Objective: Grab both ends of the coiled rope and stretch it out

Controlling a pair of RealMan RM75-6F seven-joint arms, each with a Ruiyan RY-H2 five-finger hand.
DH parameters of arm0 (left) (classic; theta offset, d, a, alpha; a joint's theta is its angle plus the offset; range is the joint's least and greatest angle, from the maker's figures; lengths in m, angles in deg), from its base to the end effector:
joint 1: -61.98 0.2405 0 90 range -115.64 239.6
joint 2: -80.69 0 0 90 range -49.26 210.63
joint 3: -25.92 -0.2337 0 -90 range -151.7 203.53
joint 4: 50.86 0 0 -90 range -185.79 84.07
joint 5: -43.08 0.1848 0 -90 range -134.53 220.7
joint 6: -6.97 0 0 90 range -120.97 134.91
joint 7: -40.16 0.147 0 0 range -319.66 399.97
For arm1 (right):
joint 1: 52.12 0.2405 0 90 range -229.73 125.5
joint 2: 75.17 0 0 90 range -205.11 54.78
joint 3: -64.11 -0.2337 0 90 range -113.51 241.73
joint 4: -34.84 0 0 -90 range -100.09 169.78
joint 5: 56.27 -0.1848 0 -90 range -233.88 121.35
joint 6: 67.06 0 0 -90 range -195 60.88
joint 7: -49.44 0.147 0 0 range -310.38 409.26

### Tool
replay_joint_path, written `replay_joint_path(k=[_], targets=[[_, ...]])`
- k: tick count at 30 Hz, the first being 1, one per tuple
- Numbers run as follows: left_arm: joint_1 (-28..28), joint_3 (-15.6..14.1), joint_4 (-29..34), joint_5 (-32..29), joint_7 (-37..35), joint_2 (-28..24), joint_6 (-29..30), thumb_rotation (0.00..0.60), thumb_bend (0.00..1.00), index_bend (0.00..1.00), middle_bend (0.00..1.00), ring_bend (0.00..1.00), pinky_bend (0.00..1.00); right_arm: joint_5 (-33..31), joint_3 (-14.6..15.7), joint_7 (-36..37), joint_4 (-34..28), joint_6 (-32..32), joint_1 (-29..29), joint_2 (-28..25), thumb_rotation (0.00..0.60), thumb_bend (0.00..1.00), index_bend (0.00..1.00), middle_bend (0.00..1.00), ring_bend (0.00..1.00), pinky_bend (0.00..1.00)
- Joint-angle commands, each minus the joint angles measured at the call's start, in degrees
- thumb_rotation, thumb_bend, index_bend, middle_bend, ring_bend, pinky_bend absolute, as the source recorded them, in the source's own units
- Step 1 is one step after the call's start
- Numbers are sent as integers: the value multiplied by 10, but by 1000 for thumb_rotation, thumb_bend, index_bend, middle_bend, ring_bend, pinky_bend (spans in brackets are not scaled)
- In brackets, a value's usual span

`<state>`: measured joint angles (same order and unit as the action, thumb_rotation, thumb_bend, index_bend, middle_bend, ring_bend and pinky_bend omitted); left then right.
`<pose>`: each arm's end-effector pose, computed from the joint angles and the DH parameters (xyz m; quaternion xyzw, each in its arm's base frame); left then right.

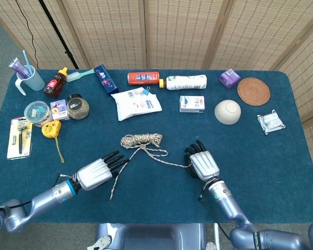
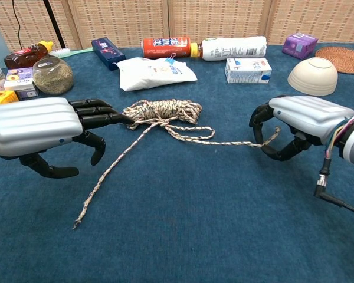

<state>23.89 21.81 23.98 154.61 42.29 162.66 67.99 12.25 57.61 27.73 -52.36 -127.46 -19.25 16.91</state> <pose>-0.1661 0.2581 0.0114 -0.8926 -0.1317 -0.3471 0.2559 -0.1588 -0.2777 -0.0097 0.7298 -0.4063 0.3611 0.4146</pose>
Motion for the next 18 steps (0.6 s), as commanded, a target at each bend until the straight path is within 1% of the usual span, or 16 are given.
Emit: replay_joint_path(k=[1,8,10,18], targets=[[-1,2,-8,-9,9,12,3,600,308,503,0,0,0,1,0,5,3,1,0,0,600,510,602,264,162,0],[-4,3,-26,-28,20,43,6,600,308,532,0,0,0,4,1,16,11,4,-1,0,600,510,602,263,162,0],[-8,1,-36,-34,22,56,-1,600,308,532,0,0,0,3,1,19,13,5,-2,-1,600,509,602,263,162,0],[-12,-8,-58,-44,24,78,0,600,308,524,0,0,0,5,2,27,17,7,-4,-1,600,510,602,263,162,0]])
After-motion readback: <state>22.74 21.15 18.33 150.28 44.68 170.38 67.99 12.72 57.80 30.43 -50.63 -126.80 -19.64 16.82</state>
